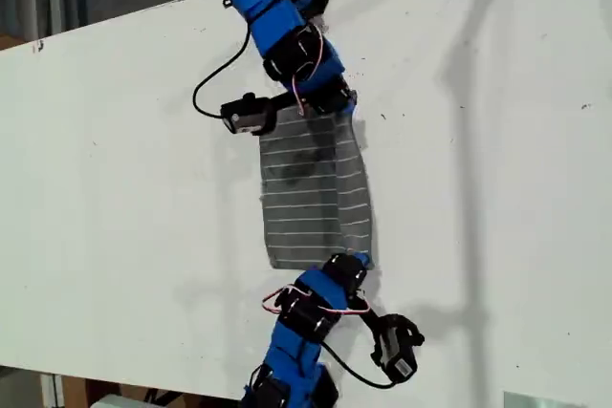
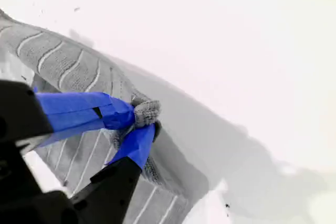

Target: Grasp corners of a square towel and fold twice.

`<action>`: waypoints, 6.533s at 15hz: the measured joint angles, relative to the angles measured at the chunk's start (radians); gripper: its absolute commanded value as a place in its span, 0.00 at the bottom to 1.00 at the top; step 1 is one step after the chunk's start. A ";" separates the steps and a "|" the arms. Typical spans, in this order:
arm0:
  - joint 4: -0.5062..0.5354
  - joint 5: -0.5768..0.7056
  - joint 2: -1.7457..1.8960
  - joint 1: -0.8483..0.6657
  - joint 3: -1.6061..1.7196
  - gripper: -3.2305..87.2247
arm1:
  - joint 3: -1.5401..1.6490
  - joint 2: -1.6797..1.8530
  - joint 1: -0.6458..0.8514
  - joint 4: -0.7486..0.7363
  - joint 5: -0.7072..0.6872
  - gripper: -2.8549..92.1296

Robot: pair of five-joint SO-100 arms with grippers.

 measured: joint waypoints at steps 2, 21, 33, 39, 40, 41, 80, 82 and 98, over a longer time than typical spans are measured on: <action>0.034 0.058 0.066 -0.078 0.044 0.03 | 0.025 0.077 0.086 0.003 -0.069 0.03; -0.210 0.403 0.318 -0.630 0.732 0.03 | 0.676 0.460 0.643 -0.284 -0.426 0.03; -0.233 0.337 0.321 -0.492 0.833 0.03 | 0.844 0.472 0.365 -0.333 -0.253 0.03; -0.215 0.373 0.313 -0.483 0.796 0.36 | 0.848 0.532 0.380 -0.334 -0.253 0.31; -0.192 0.371 0.313 -0.483 0.770 0.36 | 0.848 0.532 0.382 -0.334 -0.255 0.34; -0.158 0.373 0.313 -0.485 0.742 0.36 | 0.848 0.532 0.385 -0.334 -0.255 0.37; -0.575 -0.028 1.470 -0.414 1.917 0.33 | 0.798 0.618 0.597 -0.038 -0.140 0.03; -0.577 -0.043 1.586 -0.411 1.999 0.33 | 0.775 0.684 0.578 0.057 -0.067 0.03; -0.339 -0.083 2.131 -0.472 2.232 0.32 | 0.112 0.227 0.548 -0.051 -0.365 0.03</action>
